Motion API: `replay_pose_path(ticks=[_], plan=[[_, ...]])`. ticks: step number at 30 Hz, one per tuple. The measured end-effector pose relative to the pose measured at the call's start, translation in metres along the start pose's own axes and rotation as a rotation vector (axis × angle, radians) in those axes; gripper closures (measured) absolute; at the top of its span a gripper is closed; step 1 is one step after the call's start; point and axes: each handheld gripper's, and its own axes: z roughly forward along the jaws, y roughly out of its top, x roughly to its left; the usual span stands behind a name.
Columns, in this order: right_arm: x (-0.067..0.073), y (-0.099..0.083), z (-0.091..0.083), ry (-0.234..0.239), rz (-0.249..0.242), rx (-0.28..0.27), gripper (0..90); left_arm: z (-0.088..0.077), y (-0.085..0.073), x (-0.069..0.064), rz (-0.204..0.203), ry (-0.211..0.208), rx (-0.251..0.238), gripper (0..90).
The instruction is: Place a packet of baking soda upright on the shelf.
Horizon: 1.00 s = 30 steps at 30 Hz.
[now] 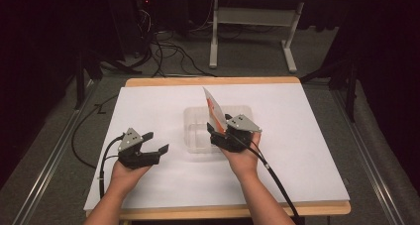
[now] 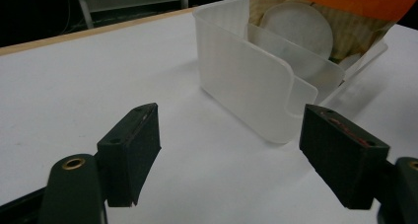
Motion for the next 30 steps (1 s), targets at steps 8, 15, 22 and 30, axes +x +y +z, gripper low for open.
replay_pose_path(ticks=[8, 15, 22, 30], plan=[[-0.005, 0.003, -0.005, 0.019, 0.004, 0.02, 23.8, 0.0, 0.0, 0.0, -0.002, 0.004, 0.002, 23.9], [-0.004, -0.004, -0.017, 0.03, -0.011, 0.038, 22.9, 0.002, -0.001, -0.001, 0.006, 0.004, 0.011, 23.9], [-0.012, -0.015, -0.041, 0.042, 0.0, 0.039, 22.8, 0.002, -0.001, -0.001, 0.006, 0.008, 0.011, 23.8], [-0.038, -0.026, -0.075, 0.008, -0.021, 0.036, 27.0, 0.001, -0.001, -0.002, 0.005, 0.015, 0.014, 23.8]])
